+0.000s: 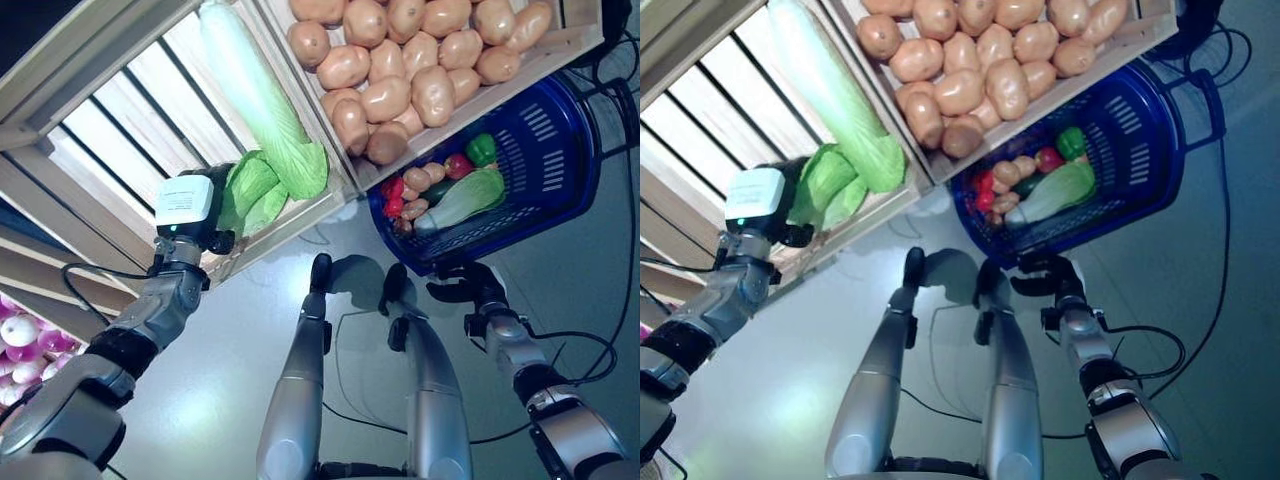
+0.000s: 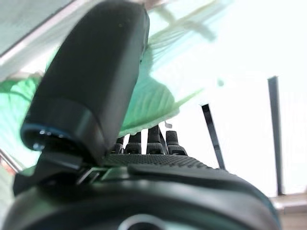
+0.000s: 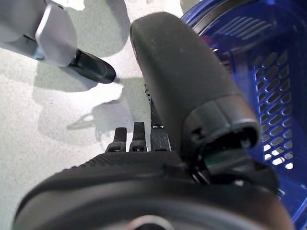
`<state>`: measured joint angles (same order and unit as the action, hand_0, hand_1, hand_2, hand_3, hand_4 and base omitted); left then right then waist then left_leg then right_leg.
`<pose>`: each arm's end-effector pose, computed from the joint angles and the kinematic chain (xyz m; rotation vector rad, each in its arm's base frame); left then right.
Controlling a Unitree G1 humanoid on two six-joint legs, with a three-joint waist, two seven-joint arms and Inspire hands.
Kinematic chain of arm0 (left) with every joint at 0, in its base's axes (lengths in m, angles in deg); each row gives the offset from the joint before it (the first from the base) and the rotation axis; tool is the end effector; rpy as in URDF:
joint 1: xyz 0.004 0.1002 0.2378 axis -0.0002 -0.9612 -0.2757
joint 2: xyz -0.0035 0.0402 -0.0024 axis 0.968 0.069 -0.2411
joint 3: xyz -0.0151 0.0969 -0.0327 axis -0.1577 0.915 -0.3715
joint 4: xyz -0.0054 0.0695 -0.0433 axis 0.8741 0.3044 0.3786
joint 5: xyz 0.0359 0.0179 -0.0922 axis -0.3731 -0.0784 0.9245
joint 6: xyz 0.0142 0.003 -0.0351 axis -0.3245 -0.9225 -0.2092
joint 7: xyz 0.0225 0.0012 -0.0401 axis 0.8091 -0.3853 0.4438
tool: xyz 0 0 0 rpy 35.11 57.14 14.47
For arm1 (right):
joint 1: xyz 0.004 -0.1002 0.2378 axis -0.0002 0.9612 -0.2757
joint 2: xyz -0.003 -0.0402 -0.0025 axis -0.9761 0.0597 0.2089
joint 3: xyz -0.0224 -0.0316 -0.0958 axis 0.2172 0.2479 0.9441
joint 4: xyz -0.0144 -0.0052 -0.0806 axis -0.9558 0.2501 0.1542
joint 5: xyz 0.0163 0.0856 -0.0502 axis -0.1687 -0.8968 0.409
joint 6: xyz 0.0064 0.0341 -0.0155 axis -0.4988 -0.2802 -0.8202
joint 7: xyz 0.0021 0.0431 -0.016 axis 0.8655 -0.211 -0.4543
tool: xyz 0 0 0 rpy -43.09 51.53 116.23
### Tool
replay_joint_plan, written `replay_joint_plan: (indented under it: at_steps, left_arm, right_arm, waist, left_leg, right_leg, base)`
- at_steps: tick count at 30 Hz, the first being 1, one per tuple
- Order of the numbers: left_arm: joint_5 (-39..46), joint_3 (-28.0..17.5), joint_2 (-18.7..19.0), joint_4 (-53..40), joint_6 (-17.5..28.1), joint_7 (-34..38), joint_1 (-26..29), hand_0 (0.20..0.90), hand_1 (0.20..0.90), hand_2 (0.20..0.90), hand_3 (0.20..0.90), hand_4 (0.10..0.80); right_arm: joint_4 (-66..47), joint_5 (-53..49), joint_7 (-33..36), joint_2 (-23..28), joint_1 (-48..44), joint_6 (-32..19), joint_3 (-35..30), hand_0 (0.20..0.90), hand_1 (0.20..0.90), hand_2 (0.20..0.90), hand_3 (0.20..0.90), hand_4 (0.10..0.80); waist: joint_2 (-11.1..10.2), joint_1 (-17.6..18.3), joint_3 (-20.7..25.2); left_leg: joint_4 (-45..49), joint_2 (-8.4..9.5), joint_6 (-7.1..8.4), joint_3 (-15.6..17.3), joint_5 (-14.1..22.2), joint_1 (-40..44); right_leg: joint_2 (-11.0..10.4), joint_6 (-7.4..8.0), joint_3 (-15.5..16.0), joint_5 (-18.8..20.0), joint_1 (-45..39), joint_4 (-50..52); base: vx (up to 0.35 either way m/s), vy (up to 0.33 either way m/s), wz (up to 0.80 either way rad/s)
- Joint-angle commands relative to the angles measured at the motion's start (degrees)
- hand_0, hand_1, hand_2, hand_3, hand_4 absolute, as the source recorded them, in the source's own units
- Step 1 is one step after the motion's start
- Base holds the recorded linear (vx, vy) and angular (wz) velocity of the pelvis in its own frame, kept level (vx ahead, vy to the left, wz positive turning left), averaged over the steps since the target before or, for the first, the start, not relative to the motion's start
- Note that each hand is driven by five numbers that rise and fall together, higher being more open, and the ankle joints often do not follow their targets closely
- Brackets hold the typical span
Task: Put vegetables into the basket
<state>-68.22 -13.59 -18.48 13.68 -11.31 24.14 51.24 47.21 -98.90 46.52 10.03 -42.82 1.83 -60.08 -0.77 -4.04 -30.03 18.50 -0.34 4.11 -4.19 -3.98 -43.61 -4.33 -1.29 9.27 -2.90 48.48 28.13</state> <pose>0.2946 0.2669 0.1049 1.4208 -0.1846 0.2765 0.2786 -0.2277 0.0189 -0.1997 0.3379 -0.1555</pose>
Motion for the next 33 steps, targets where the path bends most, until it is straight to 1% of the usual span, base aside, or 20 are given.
replay_joint_plan:
  at_steps: [1,6,9,11,13,16,17,18,19,20,24,28,29,31,33]
  left_arm:
    - [4.37,-5.0,-2.93,2.37,6.23,1.99,4.66,0.9,0.9,0.9,0.9,0.8]
    - [9.32,-6.26,-6.22,5.52,9.55,3.74,4.47,0.9,0.9,0.9,0.9,0.8]
    - [12.17,-8.26,-8.92,7.27,11.38,7.79,3.84,0.9,0.9,0.9,0.9,0.8]
    - [13.31,-10.17,-11.31,8.17,12.78,12.32,3.33,0.9,0.9,0.9,0.9,0.8]
    - [14.14,-11.98,-13.05,8.66,13.56,14.57,3.1,0.9,0.9,0.9,0.9,0.8]
    - [13.98,-14.32,-16.42,10.34,15.97,17.25,3.2,0.9,0.9,0.9,0.9,0.8]
    - [14.76,-14.57,-17.28,10.76,16.45,17.66,3.28,0.839,0.839,0.839,0.839,0.759]
    - [15.23,-15.01,-18.12,11.09,17.1,18.02,3.33,0.538,0.538,0.538,0.538,0.558]
    - [15.34,-15.43,-18.89,11.2,17.29,18.65,3.45,0.3,0.3,0.3,0.3,0.4]
    - [15.34,-15.43,-18.89,11.2,17.29,18.65,3.45,0.3,0.3,0.3,0.3,0.4]
    - [14.52,-15.86,-20.8,11.56,18.19,20.32,3.91,0.3,0.3,0.3,0.3,0.4]
    - [14.27,-15.81,-21.26,12.04,18.45,21.29,4.96,0.3,0.3,0.3,0.3,0.4]
    - [13.62,-15.7,-21.27,12.21,18.43,21.2,5.25,0.3,0.3,0.3,0.3,0.4]
    - [8.91,-14.89,-20.95,12.14,17.69,21.0,5.74,0.3,0.3,0.3,0.3,0.4]
    - [8.35,-14.05,-20.35,11.82,17.36,20.93,5.8,0.3,0.3,0.3,0.3,0.4]
  right_arm:
    - [0.61,-0.59,-0.41,2.68,0.72,0.42,2.19,0.9,0.9,0.9,0.9,0.8]
    - [1.06,-0.33,-0.38,2.25,-0.2,0.6,2.94,0.9,0.9,0.9,0.9,0.8]
    - [1.48,-0.16,-0.18,1.59,-0.55,0.49,3.34,0.9,0.9,0.9,0.9,0.8]
    - [0.97,0.14,0.54,0.56,-0.9,0.86,3.78,0.9,0.9,0.9,0.9,0.8]
    - [0.67,-0.06,1.11,-0.08,-1.03,1.02,4.08,0.9,0.9,0.9,0.9,0.8]
    - [0.69,-0.39,2.02,-1.52,-1.49,1.07,4.53,0.9,0.9,0.9,0.9,0.8]
    - [0.64,-0.27,2.42,-2.13,-1.64,1.19,4.72,0.9,0.9,0.9,0.9,0.8]
    - [0.64,-0.3,2.65,-2.5,-1.81,1.35,4.83,0.9,0.9,0.9,0.9,0.8]
    - [0.48,-0.35,2.98,-2.91,-1.92,1.58,4.98,0.9,0.9,0.9,0.9,0.8]
    - [0.48,-0.35,2.98,-2.91,-1.92,1.58,4.98,0.9,0.9,0.9,0.9,0.8]
    - [0.14,-0.64,3.53,-3.96,-2.06,1.85,5.37,0.9,0.9,0.9,0.9,0.8]
    - [0.43,-1.07,3.58,-4.29,-1.89,1.87,5.6,0.9,0.9,0.9,0.9,0.8]
    - [0.57,-1.04,3.71,-4.48,-1.89,1.86,5.66,0.9,0.9,0.9,0.9,0.8]
    - [0.63,-1.1,3.68,-4.55,-1.82,1.57,5.62,0.9,0.9,0.9,0.9,0.8]
    - [0.22,-1.14,3.55,-4.39,-1.54,1.24,5.53,0.9,0.9,0.9,0.9,0.8]
  waist:
    - [1.81,1.93,0.23]
    - [1.44,2.27,0.23]
    - [1.21,2.22,0.23]
    - [0.81,2.13,0.23]
    - [0.43,1.98,0.23]
    - [-0.41,1.8,0.23]
    - [-0.69,1.79,0.23]
    - [-0.97,1.79,0.23]
    - [-1.26,1.81,0.23]
    - [-1.26,1.81,0.23]
    - [-2.36,1.96,0.23]
    - [-3.0,2.17,0.23]
    - [-3.05,2.23,0.23]
    - [-3.1,2.24,0.23]
    - [-3.12,2.21,0.23]
  left_leg:
    - [3.85,1.87,-2.36,3.88,-0.72,-3.55]
    - [4.19,1.52,-2.2,4.08,-0.52,-3.78]
    - [4.47,1.36,-2.09,3.9,-0.44,-4.03]
    - [4.58,1.41,-2.04,3.64,-0.43,-4.11]
    - [4.61,1.37,-1.99,3.46,-0.35,-4.11]
    - [4.98,1.27,-1.78,3.04,-0.23,-4.48]
    - [5.05,1.22,-1.72,2.9,-0.18,-4.51]
    - [5.0,1.21,-1.71,2.82,-0.19,-4.42]
    - [4.96,1.17,-1.66,2.75,-0.19,-4.37]
    - [4.96,1.17,-1.66,2.75,-0.19,-4.37]
    - [4.65,1.08,-1.64,2.7,-0.03,-3.85]
    - [4.19,1.02,-1.49,2.74,0.14,-2.78]
    - [4.02,0.97,-1.47,2.81,0.17,-2.45]
    - [3.67,0.88,-1.4,2.9,0.22,-1.61]
    - [3.33,0.93,-1.31,2.88,0.32,-0.57]
  right_leg:
    - [2.01,1.11,0.55,1.77,-4.0,-3.13]
    - [2.36,0.85,0.26,1.35,-3.86,-2.87]
    - [2.44,0.68,0.17,0.94,-3.71,-2.42]
    - [2.61,0.61,0.16,0.75,-3.71,-2.28]
    - [2.63,0.54,0.24,0.52,-3.81,-2.24]
    - [2.74,0.45,0.37,0.26,-3.75,-1.95]
    - [2.86,0.45,0.37,0.22,-3.77,-1.88]
    - [2.94,0.46,0.38,0.23,-3.94,-2.0]
    - [3.05,0.46,0.35,0.24,-4.07,-2.14]
    - [3.05,0.46,0.35,0.24,-4.07,-2.14]
    - [3.53,0.41,0.21,0.31,-4.66,-2.72]
    - [3.69,0.41,0.11,0.33,-5.67,-3.34]
    - [3.7,0.43,0.07,0.31,-5.96,-3.49]
    - [3.64,0.41,0.04,0.23,-6.78,-3.81]
    - [3.52,0.43,0.1,0.2,-7.82,-4.26]
  base:
    - [0.005,0.01,-0.1]
    - [0.003,0.004,-0.04]
    - [0.0,0.0,0.0]
    - [0.011,-0.037,-0.01]
    - [0.005,-0.049,0.0]
    - [0.003,-0.065,0.0]
    - [0.003,-0.056,0.02]
    - [0.001,-0.048,0.01]
    - [0.0,-0.03,0.01]
    - [-0.002,-0.03,0.0]
    - [-0.001,-0.009,0.0]
    - [-0.002,0.0,-0.01]
    - [-0.01,0.0,-0.05]
    - [-0.015,-0.004,-0.07]
    - [-0.008,0.0,-0.02]
